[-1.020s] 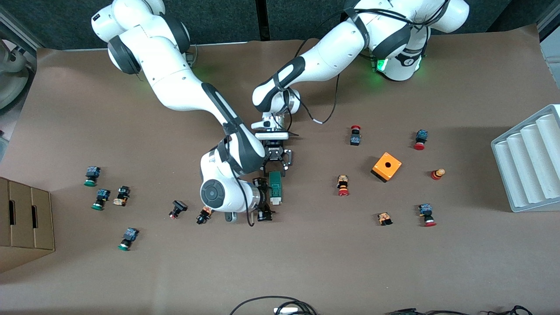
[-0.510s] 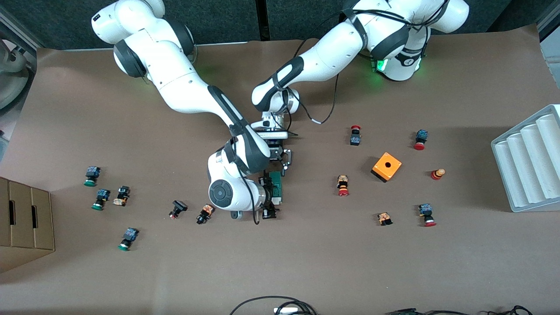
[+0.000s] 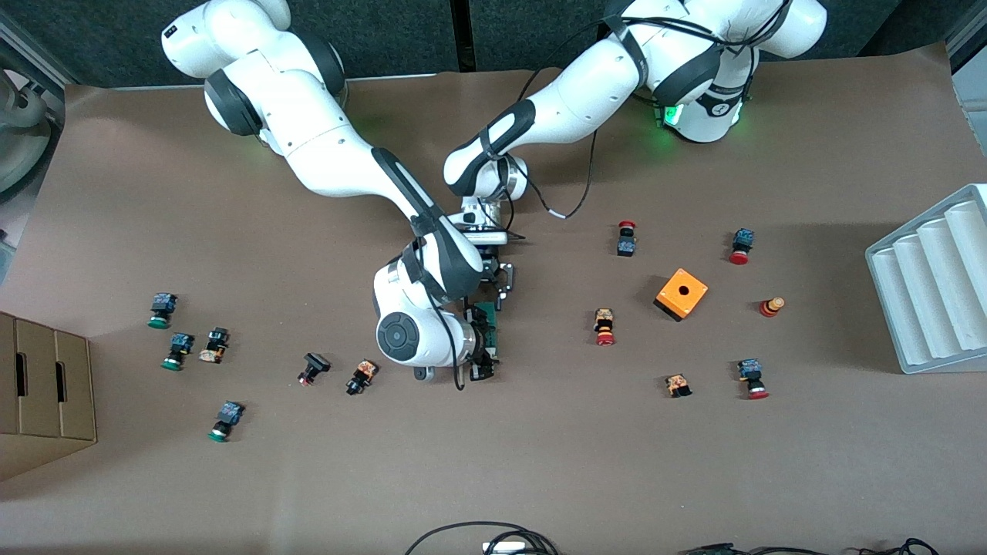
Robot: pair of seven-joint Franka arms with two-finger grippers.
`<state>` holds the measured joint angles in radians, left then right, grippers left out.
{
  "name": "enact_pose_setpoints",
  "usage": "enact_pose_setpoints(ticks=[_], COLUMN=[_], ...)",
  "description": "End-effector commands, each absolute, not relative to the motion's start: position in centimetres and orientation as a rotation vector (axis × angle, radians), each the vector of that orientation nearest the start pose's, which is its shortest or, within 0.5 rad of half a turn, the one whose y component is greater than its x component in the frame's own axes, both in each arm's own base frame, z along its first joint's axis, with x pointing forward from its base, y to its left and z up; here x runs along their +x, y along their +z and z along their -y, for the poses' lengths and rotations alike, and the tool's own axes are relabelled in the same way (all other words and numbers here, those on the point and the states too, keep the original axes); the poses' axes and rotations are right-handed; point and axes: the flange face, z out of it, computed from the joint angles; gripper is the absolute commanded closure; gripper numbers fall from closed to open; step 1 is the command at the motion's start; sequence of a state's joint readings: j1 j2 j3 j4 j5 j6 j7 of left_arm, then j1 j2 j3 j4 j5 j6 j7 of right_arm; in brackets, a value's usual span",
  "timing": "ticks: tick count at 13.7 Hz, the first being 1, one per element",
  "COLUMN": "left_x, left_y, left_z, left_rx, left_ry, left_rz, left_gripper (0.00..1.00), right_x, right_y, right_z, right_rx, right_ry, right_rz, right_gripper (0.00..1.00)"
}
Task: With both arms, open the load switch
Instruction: 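Lower the left gripper to the white lever while the right gripper holds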
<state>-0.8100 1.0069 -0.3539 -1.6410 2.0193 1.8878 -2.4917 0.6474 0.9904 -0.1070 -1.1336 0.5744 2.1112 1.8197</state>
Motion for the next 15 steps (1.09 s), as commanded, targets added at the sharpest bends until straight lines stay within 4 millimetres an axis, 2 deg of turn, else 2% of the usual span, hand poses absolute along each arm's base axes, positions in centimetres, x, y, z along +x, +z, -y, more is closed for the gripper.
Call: enact_pose_setpoints(ticks=[1,4,5,7,8,15], left_x=[33.3,33.4,33.4,33.4,33.3,33.4], left_y=[3.6,3.7,3.7,3.7,3.6,3.7], left_z=[56.3,56.3,56.3,56.3,56.3,56.3], left_rx=[-2.545,-2.545,-2.545,-2.545,-2.545,-2.545], left_ry=[-1.826,-1.827,-1.827,-1.827,-1.825,-1.827], left_rz=[-0.049,-0.05,-0.05,-0.05,-0.051,-0.05], left_gripper=[0.23,0.23,0.23,0.23,0.23,0.23], right_x=[63.6,63.4,63.4,63.3,63.3,63.1], right_y=[20.3,20.4,20.4,20.5,20.8,21.4], right_z=[-44.4,-44.3,-44.3,-44.3,-44.3,-44.1], right_rx=[-2.096,-2.115,-2.118,-2.128,-2.13,-2.16], right_ry=[0.592,0.602,0.602,0.608,0.608,0.608], right_rz=[-2.05,-2.052,-2.052,-2.048,-2.044,-2.038], right_gripper=[0.39,0.41,0.49,0.52,0.58,0.62])
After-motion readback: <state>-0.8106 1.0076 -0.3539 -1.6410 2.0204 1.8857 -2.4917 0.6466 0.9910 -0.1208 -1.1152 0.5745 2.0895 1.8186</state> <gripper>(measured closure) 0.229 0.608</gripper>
